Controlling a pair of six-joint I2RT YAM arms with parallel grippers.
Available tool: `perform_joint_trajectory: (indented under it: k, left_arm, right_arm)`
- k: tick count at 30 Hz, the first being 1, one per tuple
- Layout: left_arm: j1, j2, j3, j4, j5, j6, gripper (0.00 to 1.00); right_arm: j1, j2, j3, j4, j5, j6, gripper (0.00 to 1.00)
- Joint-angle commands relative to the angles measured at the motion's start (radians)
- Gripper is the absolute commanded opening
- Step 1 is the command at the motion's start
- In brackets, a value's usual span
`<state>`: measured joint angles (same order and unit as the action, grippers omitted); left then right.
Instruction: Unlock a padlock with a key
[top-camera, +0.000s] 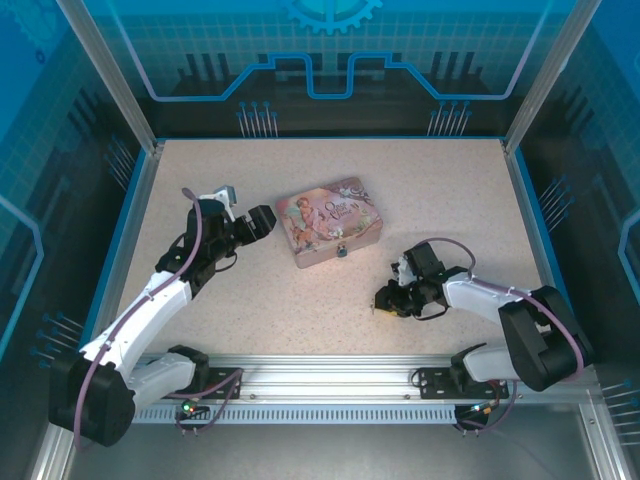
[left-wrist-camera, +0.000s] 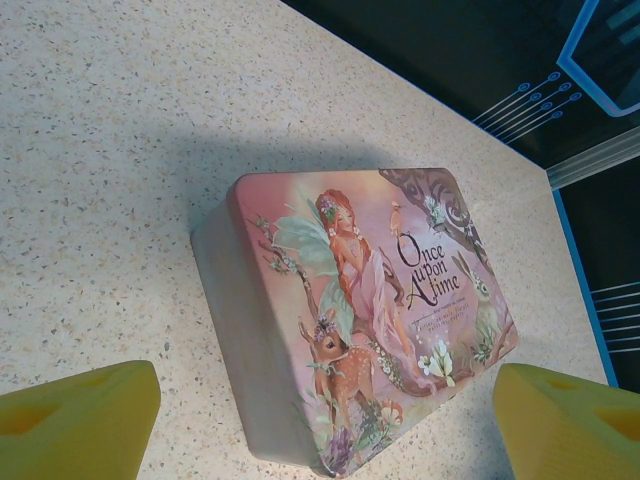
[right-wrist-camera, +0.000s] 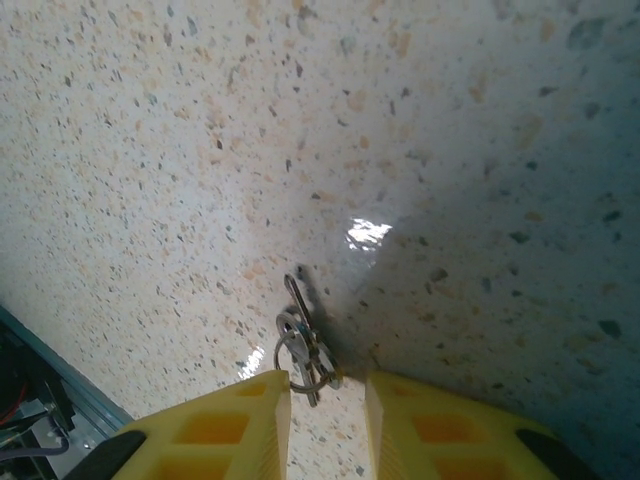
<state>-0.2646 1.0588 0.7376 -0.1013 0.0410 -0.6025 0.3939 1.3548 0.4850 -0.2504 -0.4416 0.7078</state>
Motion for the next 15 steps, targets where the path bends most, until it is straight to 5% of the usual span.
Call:
perform_joint_trajectory:
  k: [1, 15]
  left_arm:
    - [0.005, -0.02, 0.008, -0.014, 0.007, 0.001, 0.88]
    - [0.006, -0.02, 0.009, -0.021, 0.011, 0.01, 0.88]
  right_arm:
    - [0.016, 0.015, 0.02, 0.014, 0.01, 0.004, 0.25]
    - [0.023, 0.026, 0.021, 0.064, 0.01, 0.009, 0.15]
